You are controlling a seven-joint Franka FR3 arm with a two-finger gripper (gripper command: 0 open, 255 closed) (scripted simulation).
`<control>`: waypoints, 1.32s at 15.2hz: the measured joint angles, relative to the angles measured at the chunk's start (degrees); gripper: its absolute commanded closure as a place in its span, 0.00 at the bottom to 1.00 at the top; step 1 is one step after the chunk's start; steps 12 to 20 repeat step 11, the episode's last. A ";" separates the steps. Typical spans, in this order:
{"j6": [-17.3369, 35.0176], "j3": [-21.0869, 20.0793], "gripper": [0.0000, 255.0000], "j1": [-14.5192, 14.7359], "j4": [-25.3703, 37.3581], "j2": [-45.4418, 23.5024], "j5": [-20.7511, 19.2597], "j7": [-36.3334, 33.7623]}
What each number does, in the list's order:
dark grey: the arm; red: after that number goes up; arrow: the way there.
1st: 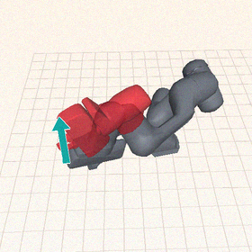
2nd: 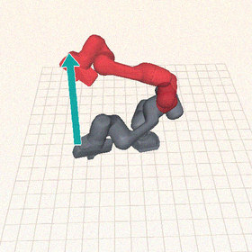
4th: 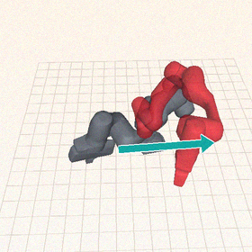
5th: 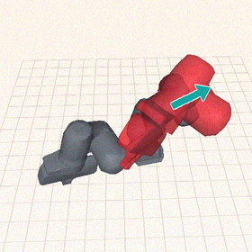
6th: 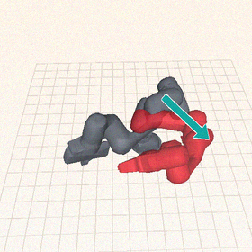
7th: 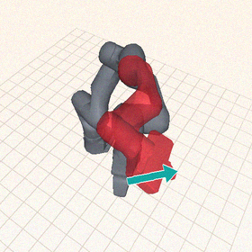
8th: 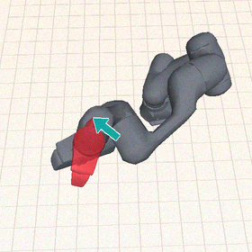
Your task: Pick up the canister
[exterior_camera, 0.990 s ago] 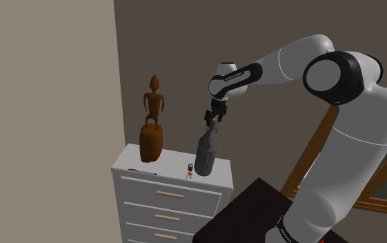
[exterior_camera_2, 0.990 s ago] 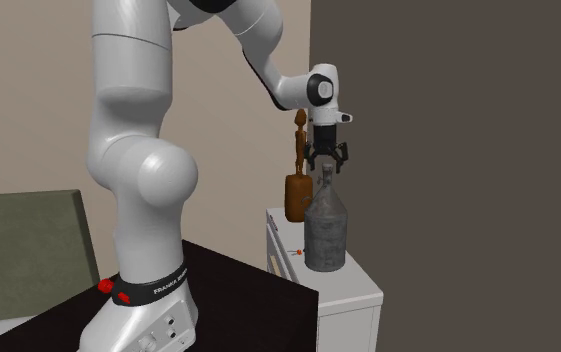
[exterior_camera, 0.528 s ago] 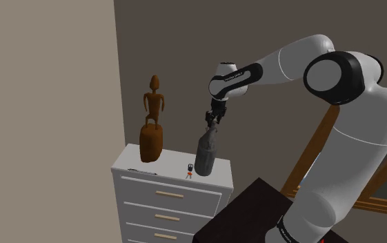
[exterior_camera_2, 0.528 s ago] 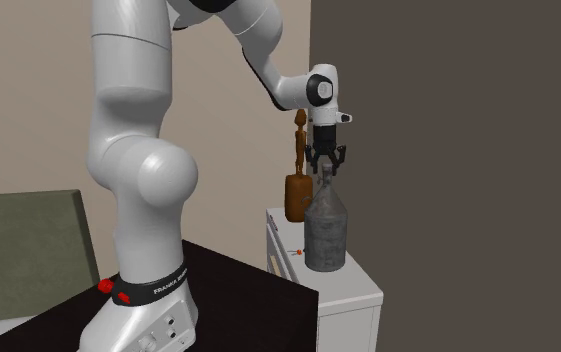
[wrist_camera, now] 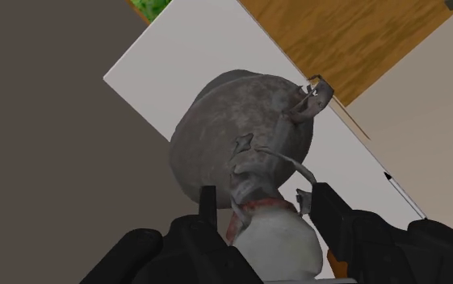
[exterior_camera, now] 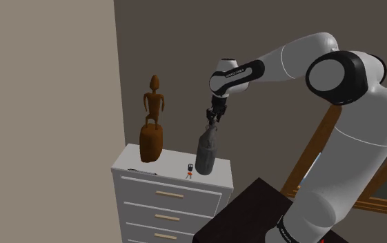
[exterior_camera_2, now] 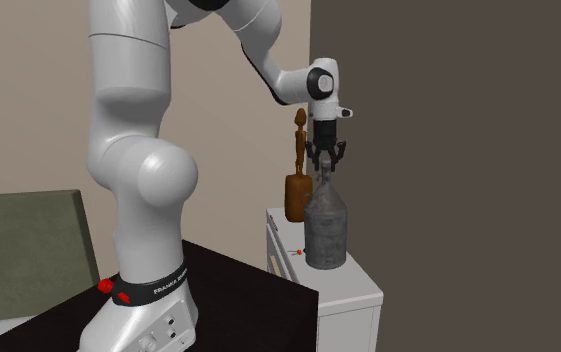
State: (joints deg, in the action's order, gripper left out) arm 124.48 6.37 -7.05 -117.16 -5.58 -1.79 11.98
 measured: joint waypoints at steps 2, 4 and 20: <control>-1.42 0.02 1.00 -0.01 0.76 0.63 -0.05 0.05; -2.97 0.01 1.00 0.03 1.67 1.25 -0.12 0.02; -7.71 -0.01 1.00 0.07 4.92 2.75 -0.22 0.07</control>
